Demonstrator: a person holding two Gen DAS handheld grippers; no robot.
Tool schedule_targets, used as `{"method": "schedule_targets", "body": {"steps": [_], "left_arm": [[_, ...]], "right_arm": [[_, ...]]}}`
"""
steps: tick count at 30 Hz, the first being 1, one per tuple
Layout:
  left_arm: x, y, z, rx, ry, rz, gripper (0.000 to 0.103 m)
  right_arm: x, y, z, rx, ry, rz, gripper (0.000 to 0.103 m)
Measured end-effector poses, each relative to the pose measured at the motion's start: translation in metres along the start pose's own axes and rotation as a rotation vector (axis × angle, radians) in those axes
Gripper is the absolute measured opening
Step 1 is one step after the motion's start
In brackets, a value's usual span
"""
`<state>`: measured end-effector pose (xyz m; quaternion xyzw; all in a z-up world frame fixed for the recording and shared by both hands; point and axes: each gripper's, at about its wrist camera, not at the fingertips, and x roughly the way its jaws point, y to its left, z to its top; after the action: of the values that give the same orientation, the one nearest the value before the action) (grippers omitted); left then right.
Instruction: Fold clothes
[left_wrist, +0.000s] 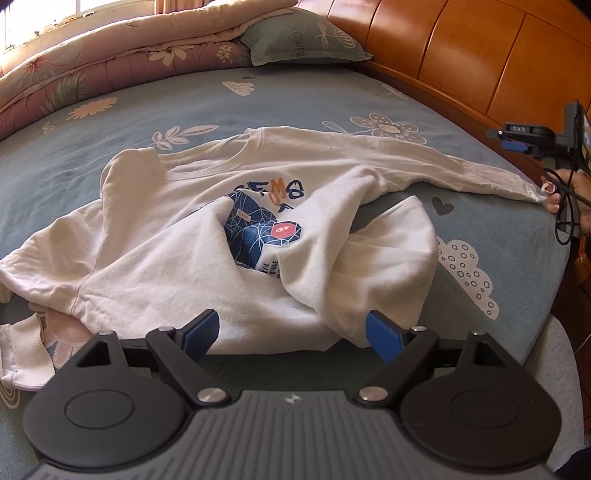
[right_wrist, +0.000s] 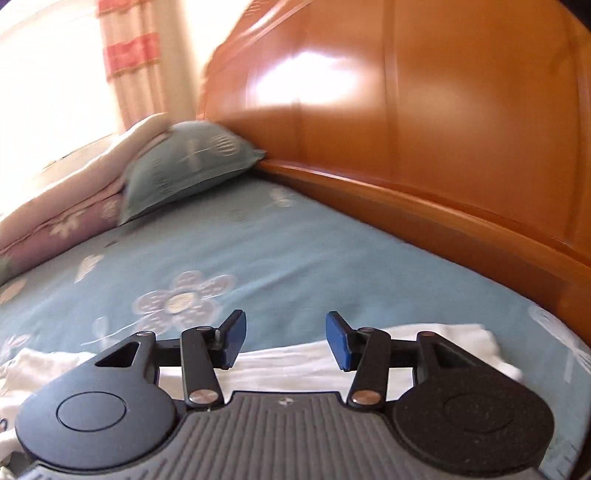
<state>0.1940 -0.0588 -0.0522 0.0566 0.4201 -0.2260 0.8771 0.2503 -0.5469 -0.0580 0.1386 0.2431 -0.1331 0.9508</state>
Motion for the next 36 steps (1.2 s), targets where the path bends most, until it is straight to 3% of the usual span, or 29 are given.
{"method": "schedule_targets", "body": {"steps": [4,7,13,17,23,29,34,36], "left_arm": [[-0.005,0.008,0.0,-0.006,-0.005,0.016,0.087],[-0.011,0.018,-0.001,-0.019,-0.013,0.036,0.087],[-0.018,0.043,-0.007,-0.063,-0.025,0.07,0.087],[-0.018,0.061,-0.013,-0.11,-0.026,0.069,0.087],[-0.024,0.099,-0.025,-0.221,-0.046,0.08,0.087],[-0.044,0.152,-0.034,-0.299,-0.082,0.202,0.087],[-0.065,0.207,-0.032,-0.423,-0.152,0.212,0.087],[-0.066,0.229,-0.026,-0.418,-0.164,0.238,0.087]], "right_arm": [[0.029,0.073,-0.007,-0.094,0.095,0.174,0.073],[0.038,0.12,-0.025,-0.155,0.17,0.277,0.073],[0.003,0.203,-0.06,-0.301,0.263,0.424,0.087],[-0.032,0.216,-0.077,-0.345,0.269,0.479,0.095],[-0.064,0.204,-0.101,-0.299,0.276,0.448,0.1],[-0.066,0.189,-0.125,-0.182,0.335,0.422,0.1],[-0.063,0.183,-0.131,-0.119,0.357,0.415,0.1],[-0.064,0.184,-0.129,-0.129,0.352,0.404,0.1]]}}
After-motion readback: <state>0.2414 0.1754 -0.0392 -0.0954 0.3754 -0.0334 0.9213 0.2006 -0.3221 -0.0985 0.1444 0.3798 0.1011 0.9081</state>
